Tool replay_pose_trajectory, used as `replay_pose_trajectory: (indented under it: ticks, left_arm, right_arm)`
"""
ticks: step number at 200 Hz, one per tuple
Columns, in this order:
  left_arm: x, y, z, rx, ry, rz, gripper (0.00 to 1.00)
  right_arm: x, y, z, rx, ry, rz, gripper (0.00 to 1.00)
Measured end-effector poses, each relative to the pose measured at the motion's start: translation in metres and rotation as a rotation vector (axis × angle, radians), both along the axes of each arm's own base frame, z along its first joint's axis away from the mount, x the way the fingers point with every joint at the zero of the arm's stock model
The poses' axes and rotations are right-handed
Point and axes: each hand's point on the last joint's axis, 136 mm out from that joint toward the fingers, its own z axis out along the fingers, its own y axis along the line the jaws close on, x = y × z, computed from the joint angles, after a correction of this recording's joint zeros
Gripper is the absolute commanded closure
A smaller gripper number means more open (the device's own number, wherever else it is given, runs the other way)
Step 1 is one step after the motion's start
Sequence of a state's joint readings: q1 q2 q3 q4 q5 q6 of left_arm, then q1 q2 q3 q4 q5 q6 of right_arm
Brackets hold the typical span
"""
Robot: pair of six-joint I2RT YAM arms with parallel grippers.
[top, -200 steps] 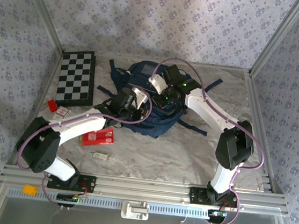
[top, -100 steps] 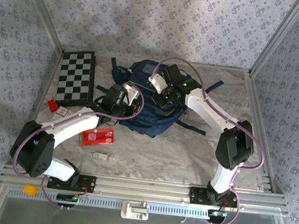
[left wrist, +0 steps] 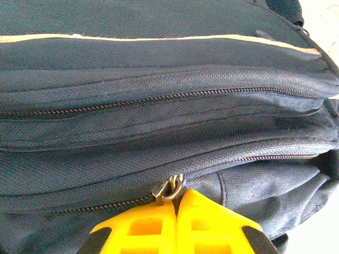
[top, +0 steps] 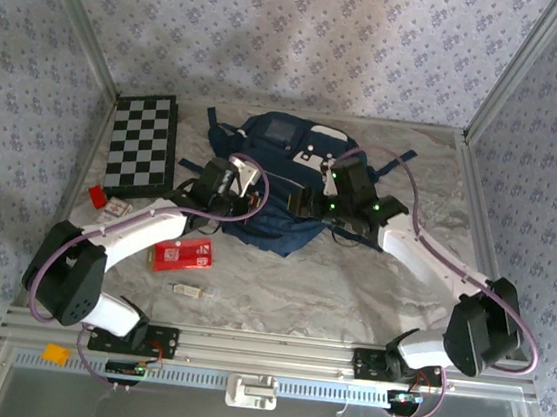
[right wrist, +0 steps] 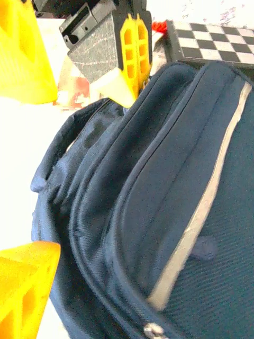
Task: Pack books, pencil case, and school supplies into a backpack
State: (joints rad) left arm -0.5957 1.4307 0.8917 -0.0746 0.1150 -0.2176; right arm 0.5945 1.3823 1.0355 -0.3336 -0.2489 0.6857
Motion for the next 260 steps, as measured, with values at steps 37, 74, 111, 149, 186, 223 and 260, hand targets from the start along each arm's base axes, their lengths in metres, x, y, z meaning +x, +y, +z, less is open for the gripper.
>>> replay_pose_trajectory:
  ticks: [37,74,111,149,186,223,260]
  left_arm:
    - [0.000,0.000,0.000,0.000,0.000,0.000,1.00]
    - [0.000,0.000,-0.003,0.004,0.006,0.000,1.00]
    - [0.001,0.002,-0.010,0.024,0.016,0.012,1.00]
    - [0.004,0.010,-0.016,0.064,0.011,0.041,1.00]
    - [0.002,0.010,-0.038,0.101,0.062,0.038,0.97]
    - [-0.004,-0.001,-0.053,0.108,0.101,0.009,0.73]
    - [-0.007,-0.019,-0.043,0.061,0.072,-0.006,0.65]
  right_arm:
    - [-0.009,0.026,-0.014,0.183,0.142,-0.149,0.24]
    - [0.019,0.041,-0.024,0.308,0.192,-0.293,0.32]
    - [0.037,0.026,-0.041,0.296,0.182,-0.386,0.59]
    - [0.060,-0.008,-0.046,0.234,0.123,-0.474,0.71]
    - [0.077,-0.024,-0.056,0.176,0.091,-0.517,0.61]
    - [0.074,-0.016,-0.062,0.156,0.088,-0.501,0.58]
    - [0.075,-0.014,-0.062,0.159,0.084,-0.501,0.50]
